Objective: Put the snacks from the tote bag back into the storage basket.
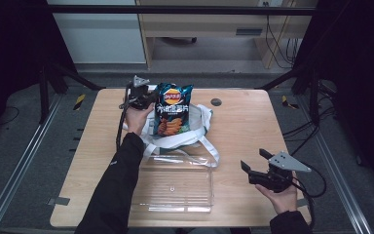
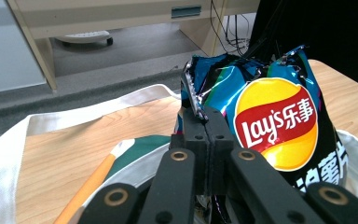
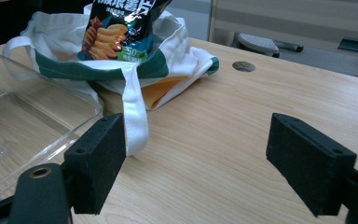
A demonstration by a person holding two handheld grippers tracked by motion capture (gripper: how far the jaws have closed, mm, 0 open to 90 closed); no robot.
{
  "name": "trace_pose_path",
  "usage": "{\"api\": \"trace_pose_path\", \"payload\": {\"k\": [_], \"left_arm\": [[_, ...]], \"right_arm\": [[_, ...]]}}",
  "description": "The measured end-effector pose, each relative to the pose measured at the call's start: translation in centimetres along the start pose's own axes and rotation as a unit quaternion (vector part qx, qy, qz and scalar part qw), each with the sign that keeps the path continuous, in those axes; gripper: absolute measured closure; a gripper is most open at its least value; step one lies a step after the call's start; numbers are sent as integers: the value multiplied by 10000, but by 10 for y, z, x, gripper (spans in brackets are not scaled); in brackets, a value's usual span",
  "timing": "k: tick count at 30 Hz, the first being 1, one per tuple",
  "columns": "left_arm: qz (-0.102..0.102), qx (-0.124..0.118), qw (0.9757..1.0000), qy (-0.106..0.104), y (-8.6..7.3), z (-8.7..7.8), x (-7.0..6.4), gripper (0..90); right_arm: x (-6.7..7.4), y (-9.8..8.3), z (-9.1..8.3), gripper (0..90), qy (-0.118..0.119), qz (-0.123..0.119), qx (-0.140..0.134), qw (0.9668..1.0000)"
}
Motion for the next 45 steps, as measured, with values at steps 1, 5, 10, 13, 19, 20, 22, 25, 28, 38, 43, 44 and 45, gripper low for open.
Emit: {"api": "trace_pose_path", "payload": {"k": [1,5,10,13,19,20,22,25,28,38,43,44,45], "left_arm": [[-10,-38,10000,-16,1,-1,-2,900],[-141,-271,9994,-165,7,-8,-11,900],[-136,-470,9983,-321,14,-17,-21,900],[-161,-646,9968,-444,23,-24,-28,900],[-126,-936,9939,-577,39,-41,-39,900],[-132,-984,9934,-578,42,-44,-40,900],[-137,-1033,9925,-636,46,-49,-43,900],[-80,-1098,9915,-691,53,-58,-46,900],[-75,-1172,9904,-724,60,-68,-50,900],[-72,-1348,9878,-774,78,-108,-69,900],[-145,-1405,9866,-820,80,-129,-78,900],[-135,-1415,9864,-830,81,-133,-79,900],[-137,-1428,9862,-828,81,-136,-80,900]], "right_arm": [[0,0,0,199,1,4,5,10000],[0,0,0,199,7,2,8,10000],[1,0,0,199,17,15,-7,10000],[1,1,-1,199,26,-1,-21,10000],[2,1,-1,199,45,-16,-27,10000],[2,1,-1,199,48,-8,-31,10000],[2,1,-1,199,41,-14,-29,10000],[1,1,-1,199,31,-17,-27,10000],[1,0,-1,199,34,-37,-24,10000],[2,2,-2,196,30,-29,-80,10000],[2,2,-3,196,33,-30,-105,9999],[2,2,-3,196,29,-26,-96,9999],[2,2,-3,196,28,-30,-93,9999]]}}
Point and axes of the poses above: each handheld gripper's, and its own axes: z roughly forward along the jaws, y roughly out of its top, x roughly to its left, the point moved 9 cm from there along z, roughly forward along the jaws, and after that the axes turned 12 degrees about -x, right-handed, at the moved point
